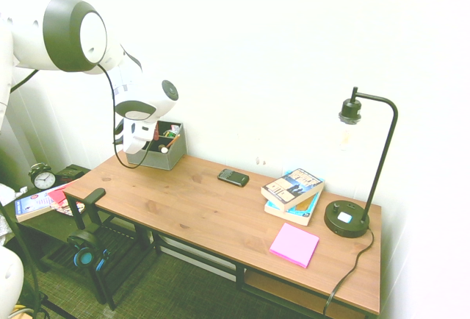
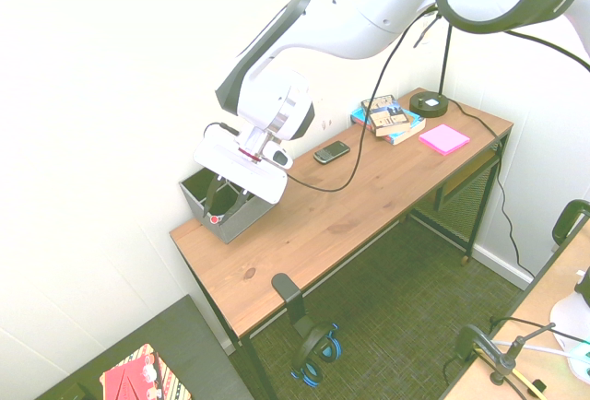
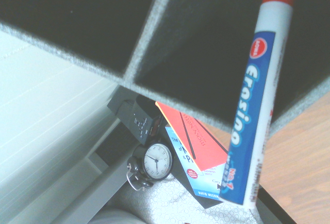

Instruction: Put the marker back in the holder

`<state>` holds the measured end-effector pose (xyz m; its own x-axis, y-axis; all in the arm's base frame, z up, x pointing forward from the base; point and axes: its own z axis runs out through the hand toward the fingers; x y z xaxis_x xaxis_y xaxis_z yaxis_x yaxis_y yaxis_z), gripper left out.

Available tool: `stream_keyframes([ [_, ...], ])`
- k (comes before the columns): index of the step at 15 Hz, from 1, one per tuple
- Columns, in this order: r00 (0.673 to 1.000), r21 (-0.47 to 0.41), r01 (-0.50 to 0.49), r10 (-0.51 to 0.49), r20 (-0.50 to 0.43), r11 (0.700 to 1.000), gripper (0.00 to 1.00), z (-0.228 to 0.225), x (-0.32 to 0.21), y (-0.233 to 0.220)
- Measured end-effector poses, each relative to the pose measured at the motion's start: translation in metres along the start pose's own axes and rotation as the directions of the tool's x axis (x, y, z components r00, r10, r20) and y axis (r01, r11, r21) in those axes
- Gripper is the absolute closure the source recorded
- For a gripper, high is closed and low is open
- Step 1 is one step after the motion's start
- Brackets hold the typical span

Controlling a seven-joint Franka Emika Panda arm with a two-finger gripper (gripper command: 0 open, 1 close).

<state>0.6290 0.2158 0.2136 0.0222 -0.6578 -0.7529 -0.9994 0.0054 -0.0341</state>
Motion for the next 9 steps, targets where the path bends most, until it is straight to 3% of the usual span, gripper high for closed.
stream_keyframes([
  [4, 0.971, -0.087, 0.21, -0.218, -0.098, 0.974, 0.0, -0.051, -0.056, 0.006],
  [7, 0.916, -0.199, 0.316, -0.353, -0.193, 0.928, 0.0, -0.11, -0.068, 0.047],
  [9, 0.86, -0.266, 0.37, -0.436, -0.265, 0.89, 0.0, -0.15, -0.059, 0.076],
])
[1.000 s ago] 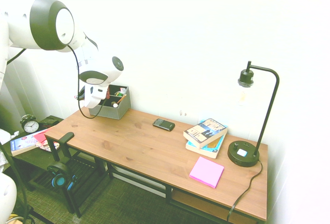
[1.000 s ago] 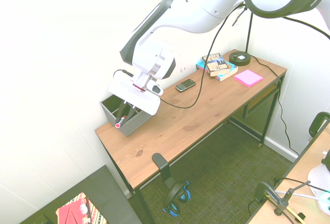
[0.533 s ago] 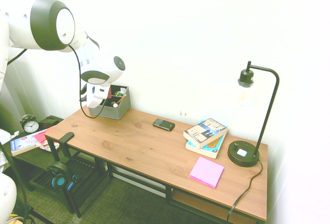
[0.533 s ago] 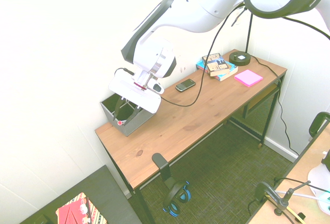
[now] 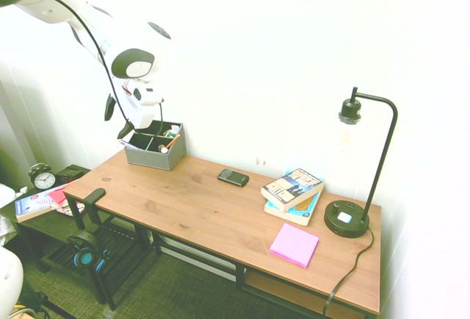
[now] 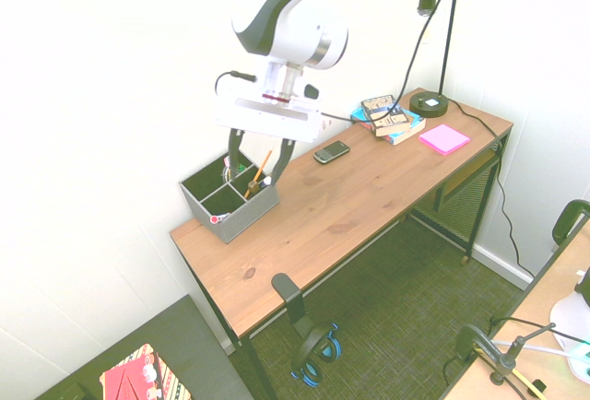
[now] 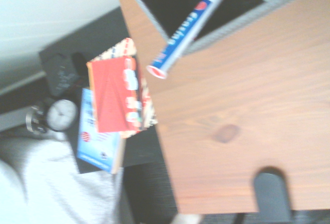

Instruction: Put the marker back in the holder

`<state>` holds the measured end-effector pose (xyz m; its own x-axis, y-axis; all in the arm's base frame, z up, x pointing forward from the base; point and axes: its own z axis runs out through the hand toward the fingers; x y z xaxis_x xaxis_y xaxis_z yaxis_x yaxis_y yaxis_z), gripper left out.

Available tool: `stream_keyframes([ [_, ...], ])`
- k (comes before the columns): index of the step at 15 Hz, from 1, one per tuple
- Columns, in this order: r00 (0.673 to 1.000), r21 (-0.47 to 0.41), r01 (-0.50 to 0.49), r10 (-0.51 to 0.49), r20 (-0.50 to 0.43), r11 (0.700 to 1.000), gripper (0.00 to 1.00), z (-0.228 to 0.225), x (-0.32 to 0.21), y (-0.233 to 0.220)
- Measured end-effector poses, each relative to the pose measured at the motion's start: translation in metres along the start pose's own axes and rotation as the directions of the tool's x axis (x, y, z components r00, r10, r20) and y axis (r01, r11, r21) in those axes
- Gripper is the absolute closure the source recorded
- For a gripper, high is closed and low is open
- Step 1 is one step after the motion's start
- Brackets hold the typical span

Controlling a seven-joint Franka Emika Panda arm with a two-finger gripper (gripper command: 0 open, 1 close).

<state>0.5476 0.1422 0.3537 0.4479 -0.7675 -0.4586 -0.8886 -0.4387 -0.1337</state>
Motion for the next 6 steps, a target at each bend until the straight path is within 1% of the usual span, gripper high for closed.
stream_keyframes([
  [2, 0.992, -0.051, 0.062, -0.067, -0.105, 0.997, 0.0, -0.028, 0.001, 0.037],
  [3, 0.982, -0.077, 0.091, -0.102, -0.158, 0.993, 0.0, -0.042, -0.001, 0.053],
  [5, 0.949, -0.128, 0.15, -0.179, -0.26, 0.98, 0.0, -0.072, -0.007, 0.077],
  [6, 0.926, -0.15, 0.181, -0.219, -0.307, 0.972, 0.0, -0.086, -0.008, 0.084],
])
